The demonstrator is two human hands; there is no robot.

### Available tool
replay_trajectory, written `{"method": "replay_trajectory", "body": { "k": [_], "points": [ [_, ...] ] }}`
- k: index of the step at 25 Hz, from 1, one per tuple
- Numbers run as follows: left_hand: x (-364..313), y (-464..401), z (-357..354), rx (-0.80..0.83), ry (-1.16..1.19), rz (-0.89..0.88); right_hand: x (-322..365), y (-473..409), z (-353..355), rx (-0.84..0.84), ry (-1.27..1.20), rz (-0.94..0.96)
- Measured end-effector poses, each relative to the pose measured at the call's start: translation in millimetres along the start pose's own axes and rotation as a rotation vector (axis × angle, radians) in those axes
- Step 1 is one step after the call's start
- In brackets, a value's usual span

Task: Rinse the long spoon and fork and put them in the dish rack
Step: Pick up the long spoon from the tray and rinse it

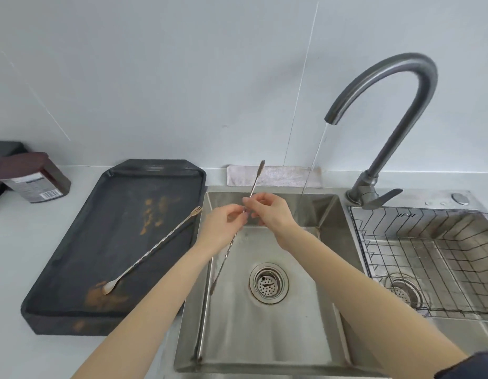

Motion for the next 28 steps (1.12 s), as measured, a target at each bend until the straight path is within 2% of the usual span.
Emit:
{"method": "replay_trajectory", "body": {
  "k": [5,12,23,28],
  "points": [
    [-31,0,-45,0.069,0.025,-0.015,1,6,55,-0.057,0.021,0.008],
    [-61,-4,-90,0.065,0.08,0.026,-5,-4,109,-0.049,0.055,0.008],
    [-69,-20,-111,0.084,0.196,0.153,-12,-35,128,-0.013,0.091,0.001],
    [-72,-24,-108,0.093,0.252,0.162,7,-50,128,-0.035,-0.019,0.021]
  ]
}}
Point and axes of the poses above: each hand's wrist, its own y-axis away from the middle knuckle, its own z-axis out of the back of the hand, x = y × z, the point moved 4 cm from there along -y, towards the middle knuckle, and after that the axes turned 14 degrees about z, right-handed, at the moved point
